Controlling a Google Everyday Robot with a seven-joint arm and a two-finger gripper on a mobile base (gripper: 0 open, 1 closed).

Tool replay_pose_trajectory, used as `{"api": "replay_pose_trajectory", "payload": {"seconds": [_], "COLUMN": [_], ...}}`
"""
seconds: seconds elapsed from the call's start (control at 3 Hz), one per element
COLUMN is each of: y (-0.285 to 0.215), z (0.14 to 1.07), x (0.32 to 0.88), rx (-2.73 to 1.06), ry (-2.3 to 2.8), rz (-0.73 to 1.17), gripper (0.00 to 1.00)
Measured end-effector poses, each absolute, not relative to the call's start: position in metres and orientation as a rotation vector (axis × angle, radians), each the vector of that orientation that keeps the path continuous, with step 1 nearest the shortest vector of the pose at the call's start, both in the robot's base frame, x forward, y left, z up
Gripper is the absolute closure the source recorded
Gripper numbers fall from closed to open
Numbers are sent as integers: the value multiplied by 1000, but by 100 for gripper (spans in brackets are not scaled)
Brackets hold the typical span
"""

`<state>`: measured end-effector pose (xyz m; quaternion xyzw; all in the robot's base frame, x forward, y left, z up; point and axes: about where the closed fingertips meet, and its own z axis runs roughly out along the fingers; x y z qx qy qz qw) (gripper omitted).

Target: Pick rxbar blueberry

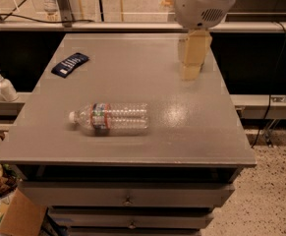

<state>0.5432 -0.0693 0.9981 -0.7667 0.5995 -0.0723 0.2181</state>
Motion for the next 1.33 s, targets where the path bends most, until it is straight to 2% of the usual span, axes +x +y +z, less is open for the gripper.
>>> {"api": "replay_pose_trajectory", "payload": {"seconds": [0.33, 1.0, 1.33], "y": [-34, 71, 130], "z": [965, 894, 889], "x": [563, 633, 678], "rx": [-2166, -2261, -2255], "ry": [1583, 1518, 1506], "rz": [-99, 108, 128], "gripper": [0, 0, 0]}}
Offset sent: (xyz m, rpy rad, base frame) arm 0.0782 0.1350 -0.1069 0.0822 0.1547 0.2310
